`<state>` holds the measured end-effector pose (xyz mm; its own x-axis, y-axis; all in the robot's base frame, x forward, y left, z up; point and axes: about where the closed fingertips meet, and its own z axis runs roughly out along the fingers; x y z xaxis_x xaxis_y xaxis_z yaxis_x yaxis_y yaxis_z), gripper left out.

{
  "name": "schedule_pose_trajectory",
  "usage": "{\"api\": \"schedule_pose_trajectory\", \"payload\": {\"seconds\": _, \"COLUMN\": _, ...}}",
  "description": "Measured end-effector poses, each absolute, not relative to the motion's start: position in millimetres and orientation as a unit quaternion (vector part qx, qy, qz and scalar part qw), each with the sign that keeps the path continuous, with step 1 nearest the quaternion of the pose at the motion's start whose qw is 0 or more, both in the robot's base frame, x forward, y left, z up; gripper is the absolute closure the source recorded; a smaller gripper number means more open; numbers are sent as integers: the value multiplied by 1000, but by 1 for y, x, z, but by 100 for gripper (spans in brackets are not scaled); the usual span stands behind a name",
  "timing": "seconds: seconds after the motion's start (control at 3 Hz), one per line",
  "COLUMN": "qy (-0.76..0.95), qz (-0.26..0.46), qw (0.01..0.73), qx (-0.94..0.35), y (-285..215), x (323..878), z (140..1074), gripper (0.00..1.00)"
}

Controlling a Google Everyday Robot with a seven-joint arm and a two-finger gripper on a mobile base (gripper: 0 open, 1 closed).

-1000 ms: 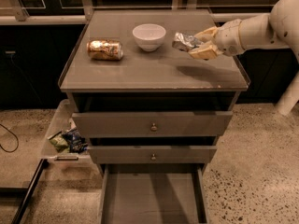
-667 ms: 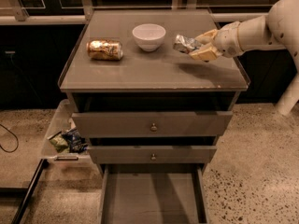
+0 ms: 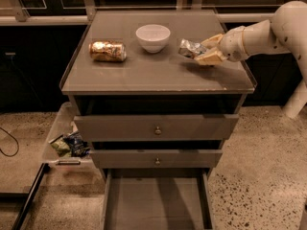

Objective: Pick redbull can from bottom drawer and place on counter

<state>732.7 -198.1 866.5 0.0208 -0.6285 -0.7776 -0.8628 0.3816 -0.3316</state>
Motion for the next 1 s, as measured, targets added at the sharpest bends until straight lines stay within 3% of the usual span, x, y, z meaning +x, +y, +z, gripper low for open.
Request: {"api": "schedule_pose_trajectory", "payload": {"seconds": 1.0, "qy": 688, "qz": 126, "qw": 466, "qx": -542, "y": -198, "x": 733, "z": 866, "gripper": 34}}
